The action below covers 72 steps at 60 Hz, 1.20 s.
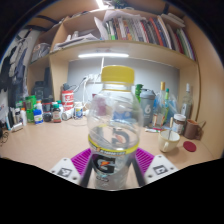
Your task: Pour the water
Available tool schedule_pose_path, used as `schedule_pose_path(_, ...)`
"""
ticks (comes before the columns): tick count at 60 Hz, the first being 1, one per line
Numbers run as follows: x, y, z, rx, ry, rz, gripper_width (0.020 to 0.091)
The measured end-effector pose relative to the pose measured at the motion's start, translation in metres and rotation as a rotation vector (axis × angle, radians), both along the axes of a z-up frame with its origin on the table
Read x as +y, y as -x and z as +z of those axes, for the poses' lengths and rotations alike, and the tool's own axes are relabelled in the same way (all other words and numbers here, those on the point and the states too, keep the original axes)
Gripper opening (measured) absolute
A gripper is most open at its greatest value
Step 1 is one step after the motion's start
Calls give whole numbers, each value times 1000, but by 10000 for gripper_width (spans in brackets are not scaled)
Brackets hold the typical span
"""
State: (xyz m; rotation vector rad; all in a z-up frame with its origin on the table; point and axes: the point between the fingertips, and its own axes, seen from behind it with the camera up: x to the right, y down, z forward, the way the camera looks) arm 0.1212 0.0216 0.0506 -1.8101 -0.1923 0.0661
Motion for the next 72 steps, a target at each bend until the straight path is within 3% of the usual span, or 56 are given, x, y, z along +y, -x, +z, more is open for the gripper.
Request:
schedule_pose_path(1,2,1,-1,1,5,4,610)
schedule_pose_path(20,13,-2,-9,27,79,5,479)
schedule_pose_path(30,26,0,3,187,178,4,479)
schedule_pose_path(43,74,-7,43,1026,423,-131,473)
schedule_pose_path(51,96,-13,68,1538,545,-159,475)
schedule_pose_path(72,135,-51,115,2324,542,-248,475)
